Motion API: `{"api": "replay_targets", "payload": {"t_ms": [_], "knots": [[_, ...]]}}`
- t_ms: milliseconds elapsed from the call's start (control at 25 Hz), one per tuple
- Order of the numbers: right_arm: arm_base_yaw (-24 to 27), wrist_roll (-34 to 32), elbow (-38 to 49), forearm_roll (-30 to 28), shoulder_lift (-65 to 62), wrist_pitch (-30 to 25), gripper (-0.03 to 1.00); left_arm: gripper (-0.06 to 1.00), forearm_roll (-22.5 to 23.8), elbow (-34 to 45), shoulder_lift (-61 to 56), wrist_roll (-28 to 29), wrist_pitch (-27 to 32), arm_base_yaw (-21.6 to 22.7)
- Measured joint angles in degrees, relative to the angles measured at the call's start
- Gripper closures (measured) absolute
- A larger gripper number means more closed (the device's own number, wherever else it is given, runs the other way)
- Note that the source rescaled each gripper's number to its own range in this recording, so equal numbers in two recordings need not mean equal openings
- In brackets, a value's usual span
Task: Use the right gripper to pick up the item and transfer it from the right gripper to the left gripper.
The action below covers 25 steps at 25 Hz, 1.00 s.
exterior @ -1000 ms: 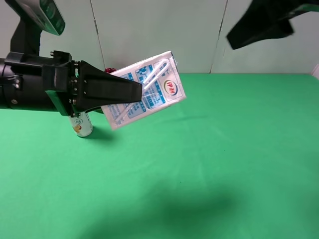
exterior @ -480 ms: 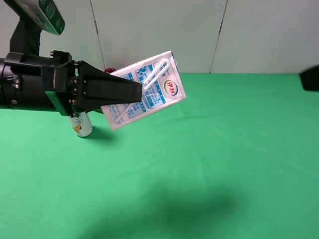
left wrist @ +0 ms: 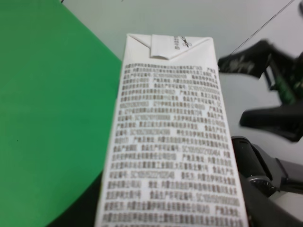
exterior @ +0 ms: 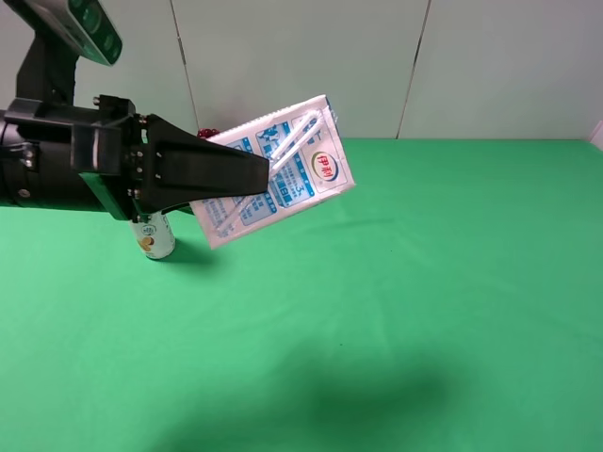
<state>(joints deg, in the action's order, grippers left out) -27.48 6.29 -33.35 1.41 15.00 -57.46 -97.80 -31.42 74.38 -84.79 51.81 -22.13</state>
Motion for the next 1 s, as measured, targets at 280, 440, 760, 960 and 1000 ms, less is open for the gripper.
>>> {"api": "replay_targets", "payload": {"t_ms": [280,440,760,960,1000], "knots": [[0.0,-2.1,5.22,0.19,-10.94,-0.66,-0.03,0.94,0.0,0.0,0.0,-0.23,0.22,0.0],[0.0,-2.96,5.22,0.01,-12.8,-0.55,-0.03,0.94,0.0,0.0,0.0,-0.4,0.22,0.0],[0.0,-3.15,5.22,0.02,-12.98,-0.46,-0.03,0.94,0.0,0.0,0.0,-0.46,0.26,0.0],[0.56,-3.15,5.22,0.02,-12.98,-0.46,-0.03,0.94,0.0,0.0,0.0,-0.59,0.26,0.0],[1.41,-3.15,5.22,0.02,-13.04,-0.46,-0.03,0.94,0.0,0.0,0.0,-0.61,0.26,0.0]]}}
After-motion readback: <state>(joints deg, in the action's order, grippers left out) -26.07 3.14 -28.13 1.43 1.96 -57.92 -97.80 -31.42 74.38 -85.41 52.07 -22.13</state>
